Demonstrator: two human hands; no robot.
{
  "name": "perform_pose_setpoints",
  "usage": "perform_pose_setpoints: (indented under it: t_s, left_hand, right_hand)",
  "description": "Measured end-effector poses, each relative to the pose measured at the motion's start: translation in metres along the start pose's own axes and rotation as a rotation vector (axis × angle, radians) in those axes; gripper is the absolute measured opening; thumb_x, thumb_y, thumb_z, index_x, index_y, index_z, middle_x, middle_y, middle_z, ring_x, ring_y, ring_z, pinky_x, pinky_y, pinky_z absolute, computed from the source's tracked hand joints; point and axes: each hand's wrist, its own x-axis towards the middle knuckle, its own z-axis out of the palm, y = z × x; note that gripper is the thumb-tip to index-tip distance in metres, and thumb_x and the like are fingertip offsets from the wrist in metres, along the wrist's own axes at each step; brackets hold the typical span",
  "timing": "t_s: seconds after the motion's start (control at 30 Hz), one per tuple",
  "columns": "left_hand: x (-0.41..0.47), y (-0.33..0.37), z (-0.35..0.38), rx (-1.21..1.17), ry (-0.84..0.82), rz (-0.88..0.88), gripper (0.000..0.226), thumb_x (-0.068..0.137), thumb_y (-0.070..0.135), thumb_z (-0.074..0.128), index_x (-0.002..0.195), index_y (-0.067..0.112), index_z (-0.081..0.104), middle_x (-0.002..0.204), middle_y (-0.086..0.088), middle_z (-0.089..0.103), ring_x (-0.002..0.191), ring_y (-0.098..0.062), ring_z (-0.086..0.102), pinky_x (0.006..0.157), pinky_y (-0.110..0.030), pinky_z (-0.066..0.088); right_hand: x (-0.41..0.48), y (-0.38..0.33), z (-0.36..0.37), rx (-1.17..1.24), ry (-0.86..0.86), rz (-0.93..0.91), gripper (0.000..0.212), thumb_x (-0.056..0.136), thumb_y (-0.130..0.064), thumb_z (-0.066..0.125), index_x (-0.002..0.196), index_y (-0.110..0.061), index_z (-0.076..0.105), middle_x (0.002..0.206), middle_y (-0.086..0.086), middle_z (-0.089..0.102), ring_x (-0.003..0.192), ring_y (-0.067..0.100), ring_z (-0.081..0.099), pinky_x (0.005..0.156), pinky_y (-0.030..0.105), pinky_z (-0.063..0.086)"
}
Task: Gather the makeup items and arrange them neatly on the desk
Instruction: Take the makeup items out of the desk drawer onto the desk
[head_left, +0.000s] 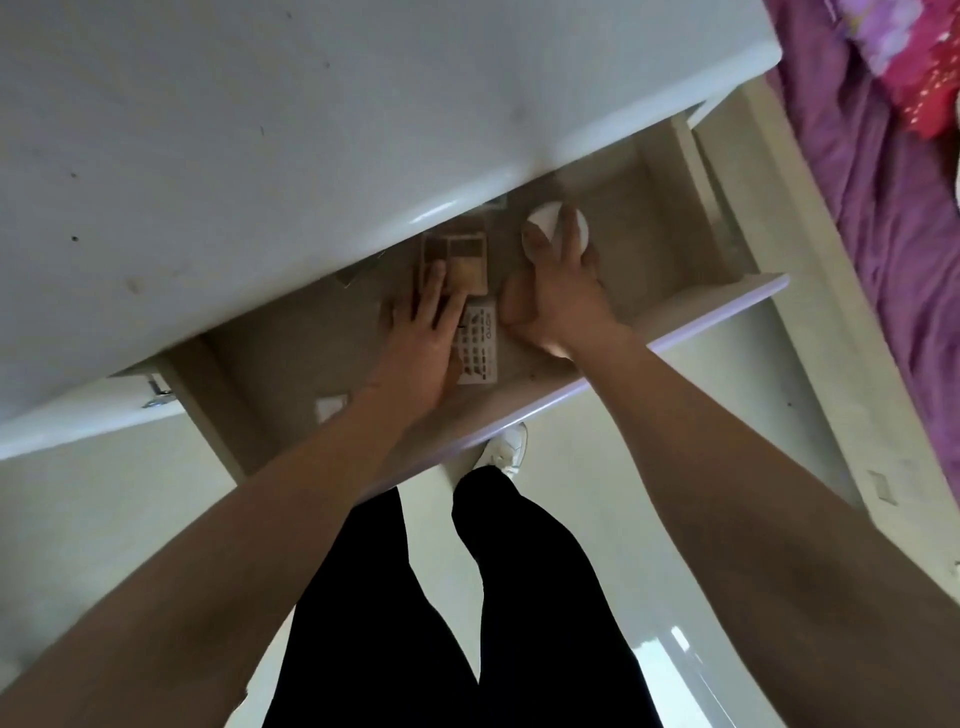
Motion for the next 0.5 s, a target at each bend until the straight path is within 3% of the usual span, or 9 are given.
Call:
perform_pose_setpoints:
  t_s: [0.1,0.23,0.37,0.5]
  left_hand:
    - [-0.008,0.004,0.0,-0.006,0.04,-0.062,0.079,0.076,0.017,0.072,0.147,0.014,0.038,0.151,-0.02,0.037,0.123,-0.051,0.045,0.092,-0.06,0.044]
    - [0.001,0.002,-0.012,0.023,0.063,-0.072,0.076,0.074,0.014,0.072,0.144,0.012,0.042,0.139,-0.021,0.046,0.111,-0.048,0.052,0.085,-0.053,0.047]
    - [0.012,0.001,-0.02,0.067,0.007,-0.09,0.074,0.077,0.014,0.07,0.144,0.016,0.041,0.14,-0.02,0.042,0.107,-0.046,0.053,0.083,-0.051,0.049]
    - [0.009,0.0,-0.019,0.057,0.068,-0.071,0.05,0.075,0.011,0.068,0.124,0.013,0.058,0.129,-0.023,0.053,0.094,-0.045,0.058,0.074,-0.049,0.051]
  right_hand:
    - [-0.014,-0.005,0.011,-0.064,-0.016,-0.016,0.074,0.088,-0.039,0.061,0.149,-0.03,0.02,0.162,0.011,-0.012,0.139,0.05,0.021,0.103,0.057,0.043]
    - [-0.004,-0.008,0.012,-0.262,-0.028,0.023,0.096,0.079,-0.041,0.071,0.152,-0.033,0.009,0.159,0.014,-0.003,0.144,0.053,-0.002,0.104,0.063,0.038]
    - [0.004,-0.007,0.012,-0.281,-0.088,-0.024,0.097,0.079,-0.039,0.071,0.152,-0.04,0.006,0.16,0.01,-0.014,0.144,0.054,-0.007,0.1,0.064,0.041]
    - [-0.004,-0.009,0.012,-0.322,-0.099,-0.064,0.101,0.07,-0.033,0.082,0.146,-0.039,0.017,0.159,0.011,-0.017,0.143,0.055,0.004,0.098,0.06,0.045]
